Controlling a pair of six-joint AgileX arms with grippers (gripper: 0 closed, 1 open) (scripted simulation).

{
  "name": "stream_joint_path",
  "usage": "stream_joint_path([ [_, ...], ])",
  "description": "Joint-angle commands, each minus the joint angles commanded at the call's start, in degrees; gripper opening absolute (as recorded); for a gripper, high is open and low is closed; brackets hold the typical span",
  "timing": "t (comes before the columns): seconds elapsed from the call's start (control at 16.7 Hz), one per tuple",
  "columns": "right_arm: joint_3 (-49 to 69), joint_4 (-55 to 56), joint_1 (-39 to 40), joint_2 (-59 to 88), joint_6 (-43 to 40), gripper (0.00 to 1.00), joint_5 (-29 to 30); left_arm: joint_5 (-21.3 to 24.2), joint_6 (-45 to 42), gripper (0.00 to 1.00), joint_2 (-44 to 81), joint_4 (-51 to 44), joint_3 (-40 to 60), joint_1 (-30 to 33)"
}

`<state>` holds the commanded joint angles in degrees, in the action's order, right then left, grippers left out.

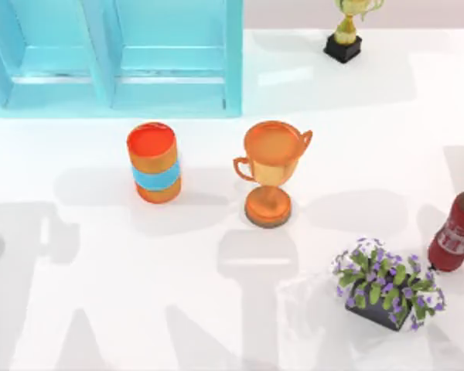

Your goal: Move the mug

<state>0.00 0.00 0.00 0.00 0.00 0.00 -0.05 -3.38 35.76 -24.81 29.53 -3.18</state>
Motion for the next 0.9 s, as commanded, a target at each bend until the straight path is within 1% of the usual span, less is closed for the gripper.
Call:
stream_joint_path([
  [0.54, 0.0, 0.0, 0.0, 0.0, 0.0, 1.0, 0.0, 0.08, -4.42, 1.0, 43.46, -30.29, 35.75, -3.73],
  [0.72, 0.0, 0.0, 0.0, 0.0, 0.0, 1.0, 0.0, 0.1, -5.61, 1.0, 54.86, -38.16, 44.98, -4.71],
  [0.9, 0.0, 0.0, 0.0, 0.0, 0.0, 1.0, 0.0, 0.1, -6.5, 1.0, 63.03, -43.82, 51.59, -5.44],
])
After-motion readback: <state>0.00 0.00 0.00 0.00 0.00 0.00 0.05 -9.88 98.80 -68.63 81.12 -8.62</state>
